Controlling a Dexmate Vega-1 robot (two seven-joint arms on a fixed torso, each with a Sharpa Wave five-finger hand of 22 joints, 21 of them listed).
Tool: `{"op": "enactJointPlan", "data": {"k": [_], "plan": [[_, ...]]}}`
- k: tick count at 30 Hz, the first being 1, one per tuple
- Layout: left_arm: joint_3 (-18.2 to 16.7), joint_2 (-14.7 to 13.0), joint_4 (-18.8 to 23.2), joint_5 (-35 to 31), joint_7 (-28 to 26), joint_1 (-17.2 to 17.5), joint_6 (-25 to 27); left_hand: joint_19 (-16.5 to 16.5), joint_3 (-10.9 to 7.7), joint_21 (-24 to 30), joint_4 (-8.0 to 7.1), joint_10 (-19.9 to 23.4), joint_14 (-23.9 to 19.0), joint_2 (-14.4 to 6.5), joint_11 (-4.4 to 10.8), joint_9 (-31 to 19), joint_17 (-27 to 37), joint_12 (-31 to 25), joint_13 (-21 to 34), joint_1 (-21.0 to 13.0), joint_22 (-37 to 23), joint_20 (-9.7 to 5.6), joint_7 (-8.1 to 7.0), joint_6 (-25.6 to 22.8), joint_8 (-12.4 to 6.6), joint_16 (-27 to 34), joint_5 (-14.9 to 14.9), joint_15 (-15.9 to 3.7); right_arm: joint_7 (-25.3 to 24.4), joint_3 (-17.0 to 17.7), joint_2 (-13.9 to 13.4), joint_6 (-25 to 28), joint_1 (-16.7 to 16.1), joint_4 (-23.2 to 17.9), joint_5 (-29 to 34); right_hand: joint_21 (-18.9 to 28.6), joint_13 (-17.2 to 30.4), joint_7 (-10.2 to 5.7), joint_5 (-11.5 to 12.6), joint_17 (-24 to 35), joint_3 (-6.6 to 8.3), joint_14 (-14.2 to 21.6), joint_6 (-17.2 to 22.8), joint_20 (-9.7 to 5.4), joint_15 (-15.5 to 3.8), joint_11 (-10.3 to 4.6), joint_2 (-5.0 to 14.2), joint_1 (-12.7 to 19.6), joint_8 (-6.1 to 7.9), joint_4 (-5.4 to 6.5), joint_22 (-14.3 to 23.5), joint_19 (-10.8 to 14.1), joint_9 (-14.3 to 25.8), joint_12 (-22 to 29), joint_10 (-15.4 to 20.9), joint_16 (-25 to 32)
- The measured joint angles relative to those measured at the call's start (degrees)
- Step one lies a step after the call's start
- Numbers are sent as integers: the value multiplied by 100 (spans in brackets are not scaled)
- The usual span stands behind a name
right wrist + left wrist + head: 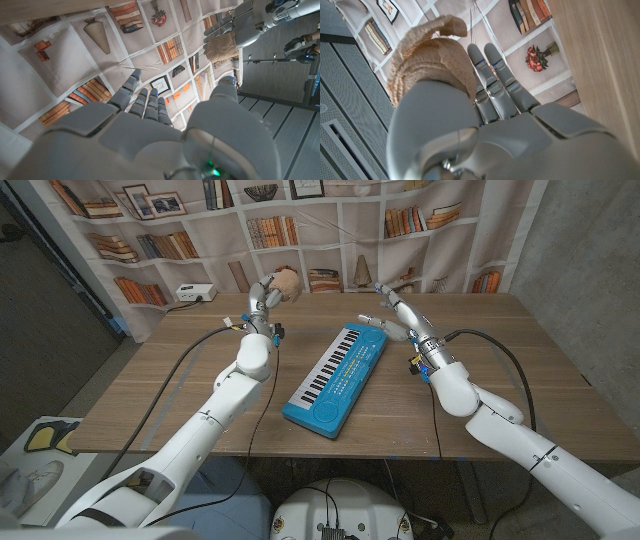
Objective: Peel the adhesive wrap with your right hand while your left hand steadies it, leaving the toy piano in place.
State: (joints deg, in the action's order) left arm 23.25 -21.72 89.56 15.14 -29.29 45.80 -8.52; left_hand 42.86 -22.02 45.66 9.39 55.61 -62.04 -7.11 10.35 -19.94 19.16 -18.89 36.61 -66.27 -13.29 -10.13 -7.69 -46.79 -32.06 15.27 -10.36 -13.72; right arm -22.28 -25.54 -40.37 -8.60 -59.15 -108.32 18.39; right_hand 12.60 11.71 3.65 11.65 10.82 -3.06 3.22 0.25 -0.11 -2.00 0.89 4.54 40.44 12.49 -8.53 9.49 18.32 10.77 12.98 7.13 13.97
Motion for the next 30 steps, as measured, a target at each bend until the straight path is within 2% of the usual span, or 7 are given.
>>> {"op": "enactJointPlan", "data": {"k": [4,8,16,20,30], "plan": [[-1,-34,94,71,47,10,78,0,0,52,0,23,0,21,22,0,0,38,4,-22,11,0,-1,0,0,-21,0,0,-39,-51,0,142,0,-112,194,0,0,-27,0,0,0,122,27,1,-3,0,0,0,0,0,2,120,0,0,0,24],[-7,-90,243,136,76,37,222,107,0,160,0,23,-51,27,22,0,-31,39,1,-30,48,0,-20,-19,0,-42,-24,-10,-48,-86,0,286,0,-204,324,0,0,-27,1,20,5,186,27,-11,-6,0,-22,22,0,5,27,133,0,0,0,46],[-4,-254,512,121,103,74,459,83,23,182,-23,22,-51,18,22,0,-56,42,6,-41,79,-23,-20,-19,0,-44,-24,-10,12,-145,0,515,-3,-356,454,23,1,-27,1,53,17,381,27,4,-13,-30,0,44,-22,18,27,270,0,0,31,125],[21,-360,634,64,92,82,497,60,23,190,-23,22,-51,9,23,2,-56,77,18,-50,83,-1,-21,-19,0,-66,-24,-10,61,-158,0,599,-3,-388,466,42,1,-27,2,79,40,471,27,36,-5,0,0,44,-22,40,27,364,0,0,61,153],[43,-520,834,-433,-55,89,550,61,23,204,-23,32,-51,15,33,8,-55,88,18,-88,105,0,-21,-18,0,-65,-23,-9,211,-243,-58,829,8,-577,525,43,17,-15,-21,112,41,656,106,83,-24,-33,0,44,-21,42,27,448,3,0,176,237]]}}
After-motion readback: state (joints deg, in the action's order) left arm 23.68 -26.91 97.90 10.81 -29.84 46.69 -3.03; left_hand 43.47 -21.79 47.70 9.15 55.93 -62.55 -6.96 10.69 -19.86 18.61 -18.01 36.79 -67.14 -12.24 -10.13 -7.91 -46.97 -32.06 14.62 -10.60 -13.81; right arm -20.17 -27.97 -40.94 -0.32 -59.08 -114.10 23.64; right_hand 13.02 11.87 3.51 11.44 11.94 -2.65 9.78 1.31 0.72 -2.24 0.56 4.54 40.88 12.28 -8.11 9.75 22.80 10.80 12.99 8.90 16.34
